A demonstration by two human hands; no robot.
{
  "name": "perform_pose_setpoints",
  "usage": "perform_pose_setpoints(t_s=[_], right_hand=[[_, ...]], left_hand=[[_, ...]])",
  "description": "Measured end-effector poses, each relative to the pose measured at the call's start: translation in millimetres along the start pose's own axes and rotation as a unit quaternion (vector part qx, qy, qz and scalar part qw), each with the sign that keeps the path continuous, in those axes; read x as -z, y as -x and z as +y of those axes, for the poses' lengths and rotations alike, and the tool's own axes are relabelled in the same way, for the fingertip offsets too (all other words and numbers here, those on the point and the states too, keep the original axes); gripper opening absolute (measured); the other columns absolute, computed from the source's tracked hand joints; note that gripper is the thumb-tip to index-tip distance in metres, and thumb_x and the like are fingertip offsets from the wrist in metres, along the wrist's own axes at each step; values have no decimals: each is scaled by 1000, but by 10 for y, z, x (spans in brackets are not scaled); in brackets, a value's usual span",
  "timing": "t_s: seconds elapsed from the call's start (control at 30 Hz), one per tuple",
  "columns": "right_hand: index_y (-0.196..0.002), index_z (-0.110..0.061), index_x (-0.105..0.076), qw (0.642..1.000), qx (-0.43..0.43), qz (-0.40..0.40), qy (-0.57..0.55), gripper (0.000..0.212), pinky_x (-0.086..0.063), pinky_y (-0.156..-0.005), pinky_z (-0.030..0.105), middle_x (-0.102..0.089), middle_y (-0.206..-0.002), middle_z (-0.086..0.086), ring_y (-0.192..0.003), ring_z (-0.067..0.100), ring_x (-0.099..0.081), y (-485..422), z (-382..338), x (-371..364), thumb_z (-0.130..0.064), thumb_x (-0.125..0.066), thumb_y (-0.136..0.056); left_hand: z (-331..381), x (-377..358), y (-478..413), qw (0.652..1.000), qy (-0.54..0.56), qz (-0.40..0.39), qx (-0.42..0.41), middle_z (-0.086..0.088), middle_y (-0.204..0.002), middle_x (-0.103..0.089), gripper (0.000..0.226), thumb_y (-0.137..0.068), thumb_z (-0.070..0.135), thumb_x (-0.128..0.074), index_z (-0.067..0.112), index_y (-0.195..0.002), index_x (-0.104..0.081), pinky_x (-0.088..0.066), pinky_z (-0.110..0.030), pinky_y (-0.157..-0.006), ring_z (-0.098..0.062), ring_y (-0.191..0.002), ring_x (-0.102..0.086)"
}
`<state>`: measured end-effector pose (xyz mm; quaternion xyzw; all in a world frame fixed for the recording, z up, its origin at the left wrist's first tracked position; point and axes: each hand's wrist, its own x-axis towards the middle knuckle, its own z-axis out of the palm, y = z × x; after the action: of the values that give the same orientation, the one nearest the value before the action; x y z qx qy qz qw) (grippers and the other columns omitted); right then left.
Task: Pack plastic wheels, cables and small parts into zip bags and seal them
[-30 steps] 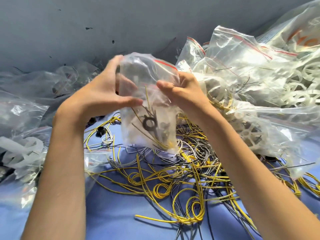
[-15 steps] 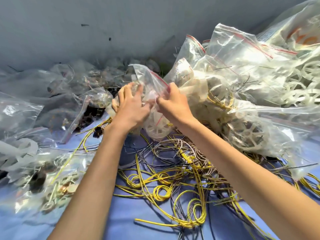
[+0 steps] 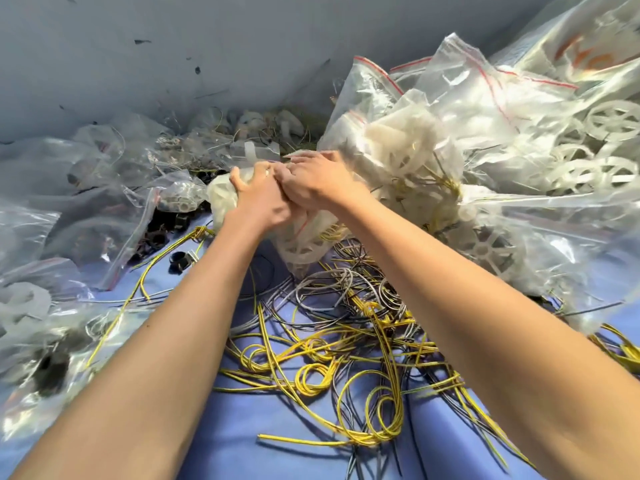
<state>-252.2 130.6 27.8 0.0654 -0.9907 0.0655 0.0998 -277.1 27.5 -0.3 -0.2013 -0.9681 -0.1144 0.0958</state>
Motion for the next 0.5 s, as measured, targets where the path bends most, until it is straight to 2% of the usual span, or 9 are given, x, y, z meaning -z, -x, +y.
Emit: perform_pose_setpoints(t_s=[0.1,0.17,0.23,0.3,0.43,0.5], right_hand=[[-143,-17,-40,1000,10,-24,15,58,-7,-114,42,-33,-153,5,-143,16,-21,47,-3,-70,-40,-10,-99],[-146,-9,-33,999,-5,-43,5,64,1,-116,42,-27,-155,6,-145,16,-15,58,1,-125,-43,-6,-98],[-147,-6,-28,998,-19,-62,-4,67,5,-116,41,-24,-157,7,-146,16,-12,27,-20,-131,-45,-5,-98],[-147,-6,-29,998,-22,-64,-12,67,5,-116,40,-25,-156,8,-146,16,-13,15,-43,-130,-46,-7,-98],[-140,-6,-42,999,-16,-25,-31,60,-1,-117,38,-35,-151,9,-143,16,-20,75,-51,-157,-42,-16,-101],[-128,-7,-56,994,-3,-23,-106,51,-20,-114,37,-50,-138,11,-133,22,-40,151,-68,-10,-41,-30,-100]], left_hand=[[-22,-87,76,999,35,27,-21,-2,-133,-45,54,-84,47,-55,29,-134,-44,0,-62,-108,-22,-129,-27],[-18,-107,68,1000,-7,8,-23,-1,-131,-42,55,-83,51,-53,33,-133,-42,-8,-66,-105,-22,-123,-27],[-18,-106,57,1000,-10,8,-21,-1,-127,-44,48,-84,47,-50,34,-129,-45,-15,-61,-106,-21,-120,-28],[-28,-113,65,999,27,20,-21,-2,-125,-44,44,-84,43,-53,30,-126,-47,-13,-54,-108,-21,-121,-29],[24,-32,210,997,78,14,-10,-5,-137,-36,58,-84,41,-55,25,-137,-39,1,-41,-113,-15,-130,-18],[65,50,245,993,117,6,-8,-4,-138,-35,62,-79,48,-47,24,-136,-41,5,-36,-112,-12,-132,-16]])
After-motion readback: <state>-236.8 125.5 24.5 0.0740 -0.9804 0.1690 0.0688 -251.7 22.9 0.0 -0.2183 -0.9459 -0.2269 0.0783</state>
